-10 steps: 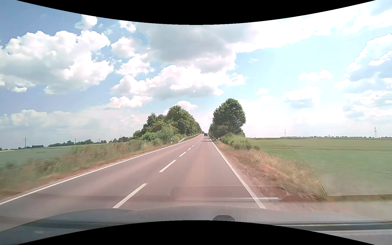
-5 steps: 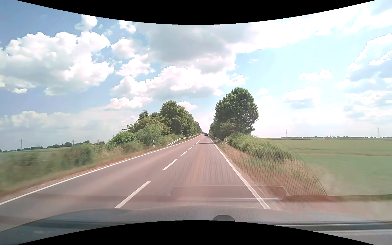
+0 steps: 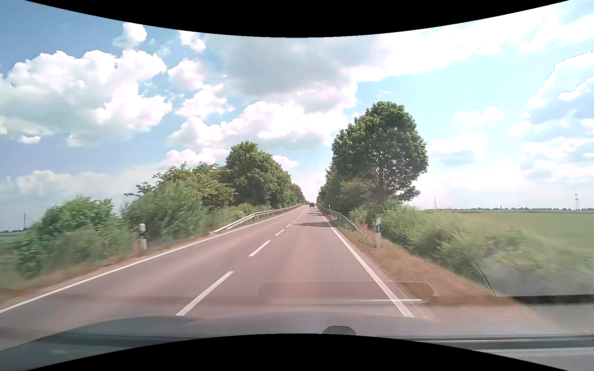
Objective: Follow the waypoints while adhering to traffic rules and regulations
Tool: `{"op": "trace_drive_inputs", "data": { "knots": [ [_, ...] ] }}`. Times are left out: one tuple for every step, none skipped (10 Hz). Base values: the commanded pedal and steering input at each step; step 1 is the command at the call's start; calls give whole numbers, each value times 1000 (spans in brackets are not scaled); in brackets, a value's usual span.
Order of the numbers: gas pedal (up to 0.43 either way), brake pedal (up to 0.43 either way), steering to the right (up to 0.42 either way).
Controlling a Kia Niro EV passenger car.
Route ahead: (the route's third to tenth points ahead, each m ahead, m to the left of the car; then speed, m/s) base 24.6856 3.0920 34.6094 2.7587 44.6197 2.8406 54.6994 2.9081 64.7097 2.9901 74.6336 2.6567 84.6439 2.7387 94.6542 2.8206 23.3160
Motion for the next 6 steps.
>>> {"op": "trace_drive_inputs", "data": {
  "knots": [
    [268, 0, -1],
    [268, 0, -1],
    [268, 0, -2],
    [268, 0, -2],
    [268, 0, -2],
    [268, 0, -2]
  ]
}}
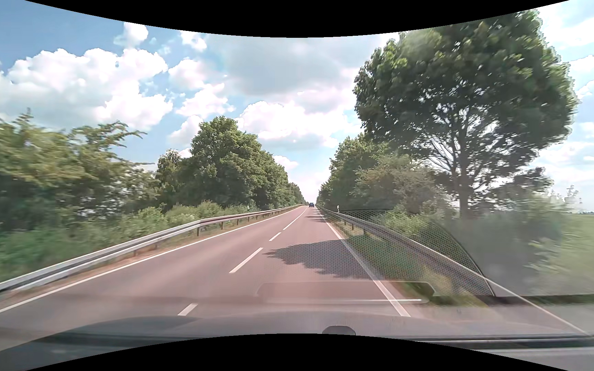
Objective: Follow the waypoints while adhering to traffic rules and regulations
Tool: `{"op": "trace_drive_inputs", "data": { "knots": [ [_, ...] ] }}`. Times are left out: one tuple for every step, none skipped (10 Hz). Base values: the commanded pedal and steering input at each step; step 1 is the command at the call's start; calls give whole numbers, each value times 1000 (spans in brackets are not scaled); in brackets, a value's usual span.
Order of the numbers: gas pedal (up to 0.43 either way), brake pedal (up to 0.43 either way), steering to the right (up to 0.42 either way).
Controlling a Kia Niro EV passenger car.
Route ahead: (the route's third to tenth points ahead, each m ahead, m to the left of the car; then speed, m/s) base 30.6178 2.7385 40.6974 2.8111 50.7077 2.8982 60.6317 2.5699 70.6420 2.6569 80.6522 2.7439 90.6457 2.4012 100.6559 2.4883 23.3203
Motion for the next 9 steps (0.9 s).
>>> {"op": "trace_drive_inputs", "data": {
  "knots": [
    [268, 0, -2],
    [268, 0, -2],
    [268, 0, -2],
    [268, 0, -2],
    [268, 0, -2],
    [268, 0, -2],
    [268, 0, -2],
    [268, 0, -2],
    [268, 0, -2]
  ]
}}
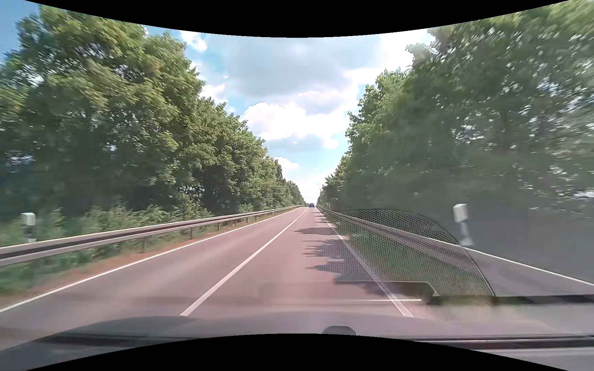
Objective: Follow the waypoints while adhering to traffic rules and regulations
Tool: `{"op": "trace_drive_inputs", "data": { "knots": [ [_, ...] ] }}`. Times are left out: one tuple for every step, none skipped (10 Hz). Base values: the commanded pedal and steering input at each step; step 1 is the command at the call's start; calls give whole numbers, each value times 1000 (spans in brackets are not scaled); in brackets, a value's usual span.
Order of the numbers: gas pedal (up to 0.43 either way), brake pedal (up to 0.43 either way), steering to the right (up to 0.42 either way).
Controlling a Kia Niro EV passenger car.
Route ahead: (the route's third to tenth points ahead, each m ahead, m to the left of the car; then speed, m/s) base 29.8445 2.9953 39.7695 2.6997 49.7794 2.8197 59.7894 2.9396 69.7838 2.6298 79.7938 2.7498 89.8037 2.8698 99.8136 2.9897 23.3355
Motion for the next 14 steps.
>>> {"op": "trace_drive_inputs", "data": {
  "knots": [
    [268, 0, -2],
    [268, 0, -2],
    [268, 0, -2],
    [268, 0, -2],
    [268, 0, -2],
    [268, 0, -2],
    [268, 0, -2],
    [268, 0, -1],
    [268, 0, -2],
    [268, 0, -2],
    [268, 0, -1],
    [268, 0, -2],
    [268, 0, -1],
    [268, 0, -1]
  ]
}}
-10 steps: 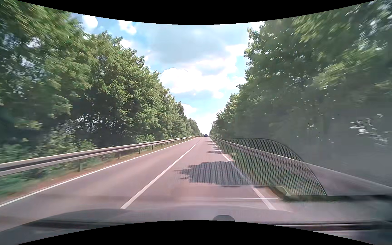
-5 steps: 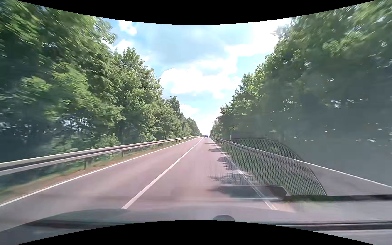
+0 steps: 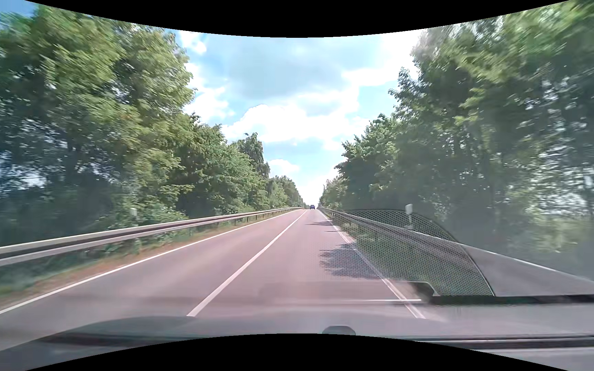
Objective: Follow the waypoints while adhering to traffic rules and regulations
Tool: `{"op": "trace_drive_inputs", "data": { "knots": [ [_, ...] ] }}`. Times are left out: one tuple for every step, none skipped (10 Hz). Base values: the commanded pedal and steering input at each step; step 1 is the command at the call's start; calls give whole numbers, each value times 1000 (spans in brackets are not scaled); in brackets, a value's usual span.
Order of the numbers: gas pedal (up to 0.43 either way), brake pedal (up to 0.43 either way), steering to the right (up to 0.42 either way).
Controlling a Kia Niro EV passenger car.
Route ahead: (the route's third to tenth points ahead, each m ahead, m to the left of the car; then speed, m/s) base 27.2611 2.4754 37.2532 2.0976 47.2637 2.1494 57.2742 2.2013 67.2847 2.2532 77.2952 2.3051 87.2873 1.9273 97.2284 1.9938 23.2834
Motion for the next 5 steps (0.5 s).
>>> {"op": "trace_drive_inputs", "data": {
  "knots": [
    [268, 0, -1],
    [268, 0, -1],
    [268, 0, -1],
    [268, 0, -2],
    [268, 0, -1]
  ]
}}
